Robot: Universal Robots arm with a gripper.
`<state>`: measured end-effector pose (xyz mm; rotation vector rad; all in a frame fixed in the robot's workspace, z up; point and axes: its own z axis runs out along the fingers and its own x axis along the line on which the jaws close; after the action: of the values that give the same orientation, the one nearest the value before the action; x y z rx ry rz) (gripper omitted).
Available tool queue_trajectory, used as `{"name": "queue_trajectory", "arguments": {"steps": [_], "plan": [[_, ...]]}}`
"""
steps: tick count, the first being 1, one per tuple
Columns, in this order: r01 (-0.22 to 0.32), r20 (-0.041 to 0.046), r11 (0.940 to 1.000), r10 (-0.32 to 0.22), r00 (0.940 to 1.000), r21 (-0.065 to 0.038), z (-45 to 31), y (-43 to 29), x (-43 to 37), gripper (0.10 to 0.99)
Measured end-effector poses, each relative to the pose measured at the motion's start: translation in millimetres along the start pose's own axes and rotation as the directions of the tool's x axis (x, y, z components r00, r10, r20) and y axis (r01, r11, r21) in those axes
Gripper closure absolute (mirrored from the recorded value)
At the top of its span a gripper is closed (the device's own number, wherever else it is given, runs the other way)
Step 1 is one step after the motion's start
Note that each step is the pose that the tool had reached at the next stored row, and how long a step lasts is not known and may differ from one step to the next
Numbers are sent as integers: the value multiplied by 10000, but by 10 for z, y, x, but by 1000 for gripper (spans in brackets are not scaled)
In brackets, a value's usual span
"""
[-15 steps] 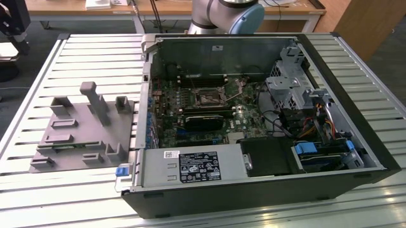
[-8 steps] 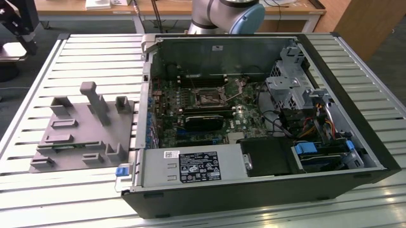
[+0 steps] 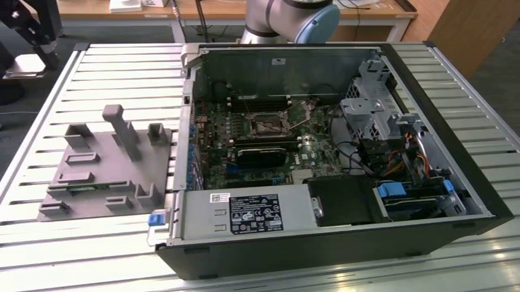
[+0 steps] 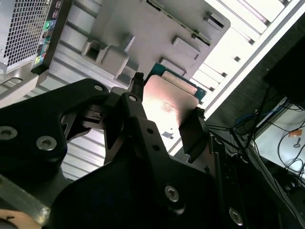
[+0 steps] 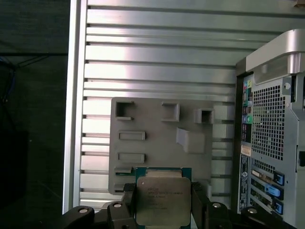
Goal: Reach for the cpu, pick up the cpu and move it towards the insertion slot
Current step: 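Pick up the cpu and move it towards the insertion slot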
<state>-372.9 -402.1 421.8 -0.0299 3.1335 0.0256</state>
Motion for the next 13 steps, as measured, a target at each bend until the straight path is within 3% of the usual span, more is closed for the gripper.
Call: {"name": "queue_trajectory", "arguments": {"steps": [13], "plan": [[0,0,10000,0,10000,0,2,-4,-227,541]]}}
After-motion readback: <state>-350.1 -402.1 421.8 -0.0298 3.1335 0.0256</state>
